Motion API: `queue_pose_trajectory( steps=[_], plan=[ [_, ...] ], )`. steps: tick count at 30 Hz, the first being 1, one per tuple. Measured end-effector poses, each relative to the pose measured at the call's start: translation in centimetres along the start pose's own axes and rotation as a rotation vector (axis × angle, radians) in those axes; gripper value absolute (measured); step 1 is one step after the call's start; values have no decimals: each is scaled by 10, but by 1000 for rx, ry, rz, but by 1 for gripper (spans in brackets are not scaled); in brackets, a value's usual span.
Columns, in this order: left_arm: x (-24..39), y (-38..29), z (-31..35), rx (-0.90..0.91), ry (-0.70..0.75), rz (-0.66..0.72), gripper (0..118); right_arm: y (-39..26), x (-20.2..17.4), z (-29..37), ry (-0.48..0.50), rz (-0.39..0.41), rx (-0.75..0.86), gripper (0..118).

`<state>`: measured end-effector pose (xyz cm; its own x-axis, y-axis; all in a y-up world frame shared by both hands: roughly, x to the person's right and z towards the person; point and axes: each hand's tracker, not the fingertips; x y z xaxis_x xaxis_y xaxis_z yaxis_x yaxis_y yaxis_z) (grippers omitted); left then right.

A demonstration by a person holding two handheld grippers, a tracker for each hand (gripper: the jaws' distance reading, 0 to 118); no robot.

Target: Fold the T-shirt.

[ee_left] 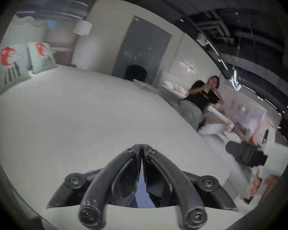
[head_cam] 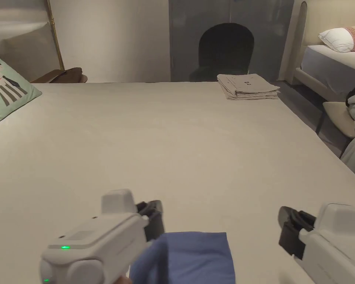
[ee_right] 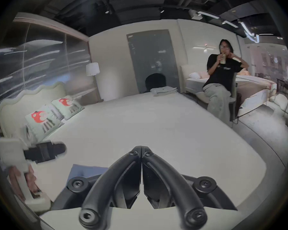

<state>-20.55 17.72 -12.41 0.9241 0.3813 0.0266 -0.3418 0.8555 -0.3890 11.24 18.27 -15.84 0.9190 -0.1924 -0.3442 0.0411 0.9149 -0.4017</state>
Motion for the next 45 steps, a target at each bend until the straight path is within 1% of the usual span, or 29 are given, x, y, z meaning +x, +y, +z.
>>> queue_pose_trajectory(
  steps=[2,5,8,11,13,14,15,16,17,18,19,20,21,22,24,26,27,28,30,31,32,33,35,36,37,38,39,41,45],
  plan=[
    [-26,5,16,22,35,30,0,-11,-13,-21,54,20,-59,0],
    [-59,4,34,13,43,115,0,-32,-33,-55,123,47,-195,0],
    [-86,-4,43,-37,12,215,0,-58,-40,-89,127,109,-330,0],
    [-101,-16,42,-104,-35,283,0,-72,-39,-101,93,108,-417,0],
    [-115,-24,35,-145,-71,345,1,-75,-34,-106,81,99,-431,0],
    [-121,-27,31,-170,-94,384,1,-74,-28,-104,77,79,-432,0],
    [-127,-30,25,-199,-125,423,1,-72,-25,-105,81,81,-436,0],
    [-133,-33,19,-231,-160,460,11,-70,-25,-107,82,88,-441,0],
    [-141,-34,13,-272,-201,481,34,-69,-26,-108,81,105,-450,0],
    [-146,-35,5,-326,-234,511,65,-68,-32,-108,76,124,-453,0],
    [-150,-38,-4,-381,-266,540,103,-68,-34,-110,79,143,-460,0],
    [-153,-41,-11,-428,-309,559,112,-68,-34,-112,78,147,-463,0],
    [-158,-44,-17,-437,-331,589,108,-67,-33,-115,78,147,-467,0],
    [-161,-47,-26,-473,-397,631,111,-69,-32,-115,76,140,-470,0],
    [-162,-55,-41,-533,-394,698,110,-70,-28,-117,81,116,-479,0],
    [-150,-60,-47,-579,-394,693,110,-69,-25,-117,82,85,-484,0],
    [-146,-60,-47,-543,-423,674,109,-69,-23,-117,86,75,-485,0],
    [-142,-58,-49,-532,-439,669,97,-69,-21,-117,89,66,-487,0],
    [-133,-56,-54,-544,-437,667,48,-69,-19,-116,90,42,-489,0],
    [-125,-58,-59,-563,-371,625,31,-69,-18,-116,85,30,-490,0],
    [-119,-61,-64,-575,-307,567,31,-68,-17,-116,81,23,-490,0],
    [-120,-64,-66,-579,-301,537,28,-68,-15,-115,85,9,-490,0],
    [-128,-62,-63,-572,-350,620,20,-66,-16,-113,80,-15,-488,0],
    [-134,-59,-61,-572,-362,670,20,-63,-16,-111,86,-28,-485,0],
    [-142,-56,-56,-568,-373,687,19,-61,-16,-109,99,-44,-479,0],
    [-146,-52,-51,-568,-373,668,18,-56,-21,-109,108,-50,-476,0],
    [-150,-48,-46,-564,-371,660,17,-53,-25,-108,113,-48,-471,0],
    [-167,-36,-32,-536,-356,631,17,-45,-36,-108,104,-12,-451,0],
    [-228,-6,10,-442,-289,660,17,-30,-63,-115,123,7,-436,0]
  ],
)
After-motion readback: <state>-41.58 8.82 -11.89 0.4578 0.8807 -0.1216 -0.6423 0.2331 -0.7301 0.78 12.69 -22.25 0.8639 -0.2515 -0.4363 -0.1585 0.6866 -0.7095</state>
